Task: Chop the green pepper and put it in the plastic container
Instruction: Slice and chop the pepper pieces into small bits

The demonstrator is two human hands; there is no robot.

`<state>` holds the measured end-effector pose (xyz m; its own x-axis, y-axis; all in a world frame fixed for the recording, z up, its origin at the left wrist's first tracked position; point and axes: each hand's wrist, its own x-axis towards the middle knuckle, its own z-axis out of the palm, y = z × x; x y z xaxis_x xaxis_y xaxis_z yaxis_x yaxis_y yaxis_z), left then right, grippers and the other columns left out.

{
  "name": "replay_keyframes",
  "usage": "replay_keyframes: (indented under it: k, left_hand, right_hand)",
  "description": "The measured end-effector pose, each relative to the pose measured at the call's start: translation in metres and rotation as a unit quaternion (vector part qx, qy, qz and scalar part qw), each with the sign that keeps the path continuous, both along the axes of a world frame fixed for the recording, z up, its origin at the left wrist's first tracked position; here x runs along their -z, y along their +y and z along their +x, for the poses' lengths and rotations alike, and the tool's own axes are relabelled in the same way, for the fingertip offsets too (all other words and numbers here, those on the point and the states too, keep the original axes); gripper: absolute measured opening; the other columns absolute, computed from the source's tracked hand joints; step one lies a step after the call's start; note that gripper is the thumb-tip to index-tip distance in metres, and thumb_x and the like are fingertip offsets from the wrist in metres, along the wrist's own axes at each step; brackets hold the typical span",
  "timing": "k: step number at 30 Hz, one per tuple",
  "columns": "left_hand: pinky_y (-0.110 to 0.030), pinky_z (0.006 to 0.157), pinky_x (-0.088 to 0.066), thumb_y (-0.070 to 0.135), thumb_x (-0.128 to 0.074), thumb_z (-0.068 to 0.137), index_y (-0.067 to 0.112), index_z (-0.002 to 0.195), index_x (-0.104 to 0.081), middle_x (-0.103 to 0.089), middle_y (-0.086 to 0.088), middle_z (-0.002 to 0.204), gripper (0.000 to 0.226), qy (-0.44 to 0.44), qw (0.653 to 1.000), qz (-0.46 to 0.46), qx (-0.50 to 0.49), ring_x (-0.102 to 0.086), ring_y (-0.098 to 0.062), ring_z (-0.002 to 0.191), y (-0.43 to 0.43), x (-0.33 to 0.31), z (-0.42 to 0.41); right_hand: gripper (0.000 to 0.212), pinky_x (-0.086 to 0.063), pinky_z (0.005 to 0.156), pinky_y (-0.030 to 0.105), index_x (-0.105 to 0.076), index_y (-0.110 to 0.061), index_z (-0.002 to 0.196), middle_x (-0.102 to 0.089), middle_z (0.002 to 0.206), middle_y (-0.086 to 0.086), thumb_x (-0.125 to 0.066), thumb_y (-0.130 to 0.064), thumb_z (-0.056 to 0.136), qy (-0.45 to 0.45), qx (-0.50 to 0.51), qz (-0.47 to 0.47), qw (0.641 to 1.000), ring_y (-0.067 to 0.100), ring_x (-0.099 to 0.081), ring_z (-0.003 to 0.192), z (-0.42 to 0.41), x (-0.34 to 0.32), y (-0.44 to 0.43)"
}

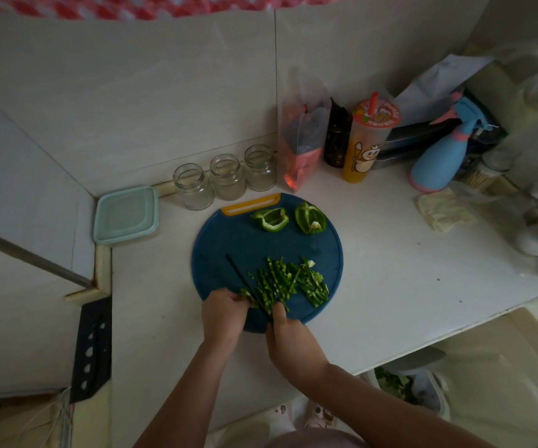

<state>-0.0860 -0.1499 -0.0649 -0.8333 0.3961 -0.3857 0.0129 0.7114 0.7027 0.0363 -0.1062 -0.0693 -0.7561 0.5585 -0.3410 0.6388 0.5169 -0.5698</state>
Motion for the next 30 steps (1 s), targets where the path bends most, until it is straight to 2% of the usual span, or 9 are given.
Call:
replay_keyframes:
  k: [5,9,13,20,24,27,30]
  left_hand:
    - [-0.048,0.061,-0.056,0.006,-0.064,0.071,-0.001,0.055,-0.064,-0.065,-0.018,0.055,0.017,-0.003,1.0,-0.009,0.023,-0.066,-0.032,0.057,-0.001,0.0,0.0]
    - [-0.048,0.064,-0.056,0.004,-0.063,0.072,0.009,0.048,-0.058,-0.066,-0.018,0.058,0.025,-0.004,1.0,-0.004,0.014,-0.066,-0.033,0.059,0.0,-0.003,0.001]
    - [-0.049,0.063,-0.056,0.002,-0.064,0.071,0.012,0.041,-0.053,-0.065,-0.016,0.054,0.033,-0.013,1.0,0.005,0.011,-0.066,-0.032,0.057,-0.005,-0.002,-0.001]
    - [-0.05,0.064,-0.056,0.005,-0.067,0.072,0.012,0.048,-0.055,-0.066,-0.015,0.057,0.027,-0.015,1.0,0.001,0.018,-0.067,-0.032,0.059,-0.006,0.0,-0.003]
    - [-0.044,0.066,-0.057,0.01,-0.07,0.073,0.018,0.052,-0.056,-0.068,-0.006,0.061,0.027,-0.01,0.999,-0.008,0.04,-0.067,-0.026,0.062,-0.006,0.0,-0.005]
    - [-0.041,0.067,-0.057,0.013,-0.072,0.072,0.021,0.054,-0.057,-0.068,-0.003,0.064,0.025,-0.003,0.998,-0.016,0.057,-0.067,-0.023,0.064,-0.006,0.0,-0.006]
    - [-0.041,0.067,-0.057,0.012,-0.073,0.072,0.022,0.054,-0.056,-0.068,-0.002,0.063,0.026,0.002,0.998,-0.018,0.066,-0.067,-0.022,0.064,-0.006,0.0,-0.007]
  right_hand:
    - [0.02,-0.036,0.056,0.035,-0.035,-0.007,0.115,-0.059,0.082,0.017,-0.034,-0.01,0.095,-0.023,-0.03,0.024,0.999,0.032,-0.054,0.068,0.005,0.003,-0.002]
    - [0.028,-0.037,0.058,0.035,-0.032,-0.007,0.123,-0.06,0.087,0.015,-0.033,-0.01,0.095,-0.043,-0.064,0.057,0.995,0.027,-0.045,0.065,0.008,0.003,-0.002]
    - [0.029,-0.038,0.059,0.035,-0.031,-0.007,0.124,-0.062,0.089,0.015,-0.034,-0.01,0.096,-0.042,-0.069,0.055,0.995,0.026,-0.046,0.066,0.007,0.004,-0.002]
    - [0.035,-0.034,0.06,0.034,-0.029,-0.005,0.128,-0.045,0.078,0.007,-0.034,-0.006,0.094,-0.049,-0.091,0.071,0.992,0.025,-0.043,0.066,0.005,0.003,-0.003]
    - [0.035,-0.036,0.059,0.035,-0.031,-0.005,0.127,-0.048,0.078,0.009,-0.035,-0.006,0.093,-0.05,-0.09,0.061,0.993,0.03,-0.053,0.07,0.002,0.006,-0.002]
    - [0.036,-0.039,0.061,0.035,-0.03,-0.006,0.128,-0.06,0.088,0.015,-0.036,-0.006,0.093,-0.058,-0.09,0.056,0.993,0.033,-0.061,0.079,0.0,0.007,-0.002]
    - [0.036,-0.039,0.061,0.034,-0.029,-0.007,0.128,-0.062,0.092,0.015,-0.036,-0.005,0.092,-0.056,-0.088,0.05,0.993,0.034,-0.062,0.08,-0.002,0.007,0.0]
